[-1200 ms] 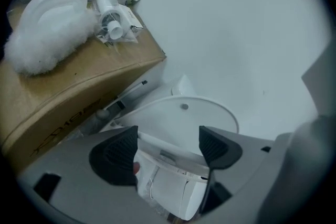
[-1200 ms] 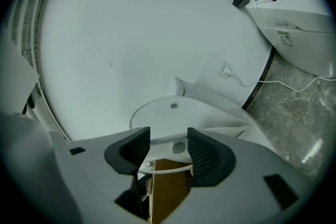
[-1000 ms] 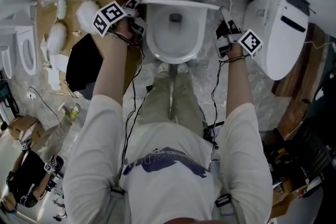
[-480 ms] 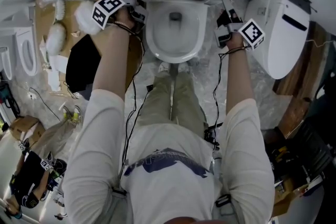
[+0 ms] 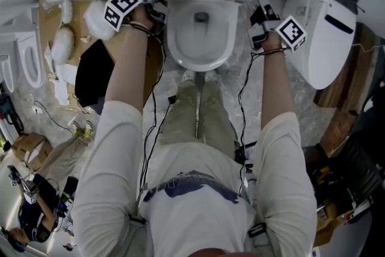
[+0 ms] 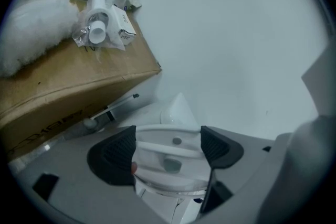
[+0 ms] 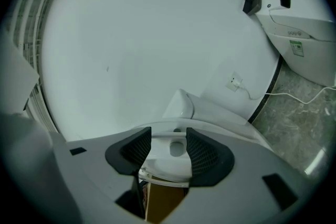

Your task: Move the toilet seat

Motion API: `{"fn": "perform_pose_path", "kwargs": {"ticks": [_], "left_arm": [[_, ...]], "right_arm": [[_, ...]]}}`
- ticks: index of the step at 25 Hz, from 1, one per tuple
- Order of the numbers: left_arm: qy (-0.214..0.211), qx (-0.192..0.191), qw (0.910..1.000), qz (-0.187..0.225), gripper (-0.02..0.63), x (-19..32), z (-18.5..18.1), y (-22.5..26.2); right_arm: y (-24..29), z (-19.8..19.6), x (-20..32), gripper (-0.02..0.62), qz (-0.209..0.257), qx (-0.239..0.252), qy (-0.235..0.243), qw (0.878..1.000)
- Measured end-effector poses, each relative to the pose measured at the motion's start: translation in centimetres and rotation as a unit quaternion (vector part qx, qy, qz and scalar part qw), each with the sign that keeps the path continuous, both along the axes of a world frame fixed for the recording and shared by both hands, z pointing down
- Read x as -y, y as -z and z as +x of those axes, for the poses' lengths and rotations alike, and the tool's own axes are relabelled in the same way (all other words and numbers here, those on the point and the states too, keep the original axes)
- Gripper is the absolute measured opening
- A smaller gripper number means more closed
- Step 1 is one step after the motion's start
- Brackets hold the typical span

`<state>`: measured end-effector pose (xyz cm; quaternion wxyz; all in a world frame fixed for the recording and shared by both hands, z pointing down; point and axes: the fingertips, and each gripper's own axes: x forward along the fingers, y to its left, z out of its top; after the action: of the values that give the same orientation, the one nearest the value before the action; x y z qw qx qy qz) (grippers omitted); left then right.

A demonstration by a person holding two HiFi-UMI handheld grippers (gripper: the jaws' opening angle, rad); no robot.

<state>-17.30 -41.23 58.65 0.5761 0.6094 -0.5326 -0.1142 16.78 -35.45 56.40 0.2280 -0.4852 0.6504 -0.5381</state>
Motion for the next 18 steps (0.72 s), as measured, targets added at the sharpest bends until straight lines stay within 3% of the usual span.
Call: {"fn": "perform_pose_path", "kwargs": {"ticks": [8, 18], "left_arm": [[0.031, -0.003, 0.9995, 0.010, 0.368, 0.0, -0.5, 0.1], [0.018, 0.008, 0.9996, 0.019, 0.368, 0.4, -0.7, 0.4]], "right_arm": [[0.0, 0.0, 0.3, 0.221, 0.004, 0.003, -0.011, 1.000], [-0.2, 0.4, 1.4, 0.215, 0.010, -0.001, -0.023, 1.000]]}}
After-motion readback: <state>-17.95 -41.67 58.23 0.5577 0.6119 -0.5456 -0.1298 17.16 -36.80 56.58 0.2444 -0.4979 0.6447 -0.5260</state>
